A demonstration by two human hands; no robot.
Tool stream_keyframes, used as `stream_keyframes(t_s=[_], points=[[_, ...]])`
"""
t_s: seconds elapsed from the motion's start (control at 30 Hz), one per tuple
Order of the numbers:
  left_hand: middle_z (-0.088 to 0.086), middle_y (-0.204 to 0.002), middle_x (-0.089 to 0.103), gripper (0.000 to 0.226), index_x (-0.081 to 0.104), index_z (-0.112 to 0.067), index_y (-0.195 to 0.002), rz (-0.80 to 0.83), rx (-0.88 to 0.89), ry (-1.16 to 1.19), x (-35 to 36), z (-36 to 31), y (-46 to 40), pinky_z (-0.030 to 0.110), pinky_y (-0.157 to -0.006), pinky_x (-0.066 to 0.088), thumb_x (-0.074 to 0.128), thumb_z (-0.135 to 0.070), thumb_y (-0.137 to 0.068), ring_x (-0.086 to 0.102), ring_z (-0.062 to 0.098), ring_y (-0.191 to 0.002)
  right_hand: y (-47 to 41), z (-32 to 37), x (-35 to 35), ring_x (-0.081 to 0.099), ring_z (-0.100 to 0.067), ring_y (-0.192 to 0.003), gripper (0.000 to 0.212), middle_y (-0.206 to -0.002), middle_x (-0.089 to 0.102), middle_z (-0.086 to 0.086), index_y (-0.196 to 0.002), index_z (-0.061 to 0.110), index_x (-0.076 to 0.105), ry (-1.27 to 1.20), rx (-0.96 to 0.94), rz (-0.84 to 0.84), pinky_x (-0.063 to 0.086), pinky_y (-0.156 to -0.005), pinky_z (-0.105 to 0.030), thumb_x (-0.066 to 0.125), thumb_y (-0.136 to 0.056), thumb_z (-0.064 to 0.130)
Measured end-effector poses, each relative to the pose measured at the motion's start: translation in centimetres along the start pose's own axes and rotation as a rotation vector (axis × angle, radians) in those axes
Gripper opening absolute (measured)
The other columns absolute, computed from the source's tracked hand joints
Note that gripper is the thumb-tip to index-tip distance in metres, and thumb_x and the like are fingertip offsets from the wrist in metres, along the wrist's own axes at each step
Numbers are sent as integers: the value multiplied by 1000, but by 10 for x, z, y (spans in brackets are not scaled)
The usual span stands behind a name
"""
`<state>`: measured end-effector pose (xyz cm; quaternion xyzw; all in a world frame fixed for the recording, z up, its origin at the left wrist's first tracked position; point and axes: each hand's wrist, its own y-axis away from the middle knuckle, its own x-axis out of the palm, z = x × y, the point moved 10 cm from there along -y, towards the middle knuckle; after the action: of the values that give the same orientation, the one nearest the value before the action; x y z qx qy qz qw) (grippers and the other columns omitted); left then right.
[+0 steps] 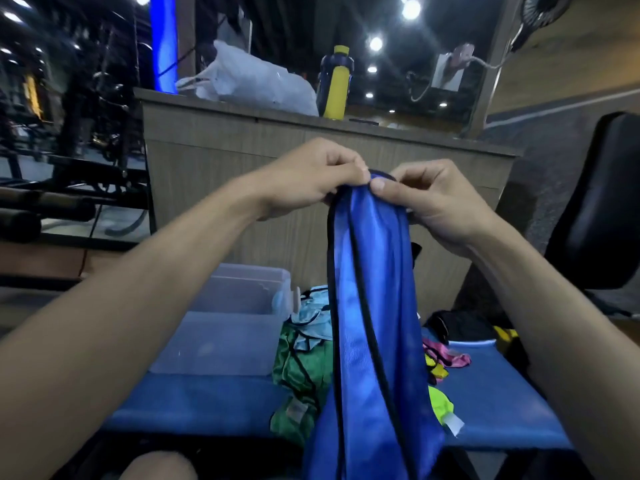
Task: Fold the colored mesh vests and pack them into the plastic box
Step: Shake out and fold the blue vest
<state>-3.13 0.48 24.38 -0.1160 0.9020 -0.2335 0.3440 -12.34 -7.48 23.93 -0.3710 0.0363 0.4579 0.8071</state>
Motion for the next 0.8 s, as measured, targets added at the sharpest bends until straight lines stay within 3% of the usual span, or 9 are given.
stream_keyframes(t_s=[0.13,0.23,0.3,0.4,0.57,0.67,0.8], points=[[-2,-82,66,26,68,-15,-79,-2,-71,97,1,19,10,23,-75,48,57,-14,-102,57,8,-77,-2,-4,3,64,-22,-74,32,-82,71,-23,-83,0,74,115,2,39,49,-64,-32,79,-81,32],[13,-88,73,15,73,0,-89,-7,-76,74,5,30,19,29,-80,59,66,-11,-97,69,18,-83,0,-9,7,63,-13,-66,30,-72,71,-8,-77,5,74,287,-12,114,47,-59,-24,80,-82,34],[20,-90,75,17,73,6,-92,-12,-92,60,14,42,26,37,-84,62,71,-11,-95,73,27,-83,4,-12,7,65,-13,-67,23,-73,70,-1,-76,8,74,361,-55,117,49,-61,-26,80,-85,29],[21,-84,75,22,73,4,-85,-63,-107,39,27,59,36,43,-87,61,72,-15,-94,75,32,-84,12,-19,0,69,-28,-78,18,-85,73,-12,-85,1,74,295,-119,37,54,-71,-40,78,-88,19],[12,-86,78,10,78,-2,-88,-255,-43,94,22,67,44,44,-88,58,76,-12,-90,74,21,-83,31,-52,-4,68,-28,-83,23,-91,73,-21,-87,-3,74,155,-29,23,53,-77,-45,79,-84,19],[6,-87,78,5,77,-6,-89,-267,-8,103,19,62,42,39,-87,59,76,-11,-90,75,22,-86,41,-69,-2,69,-22,-86,20,-92,74,-16,-87,-2,74,101,4,28,53,-80,-40,80,-82,17],[11,-90,75,8,72,-4,-90,-147,9,103,27,56,35,31,-84,57,71,-10,-94,70,14,-84,49,-63,11,69,-21,-93,14,-103,76,-10,-86,1,75,-78,-45,-13,54,-83,-30,76,-83,14]])
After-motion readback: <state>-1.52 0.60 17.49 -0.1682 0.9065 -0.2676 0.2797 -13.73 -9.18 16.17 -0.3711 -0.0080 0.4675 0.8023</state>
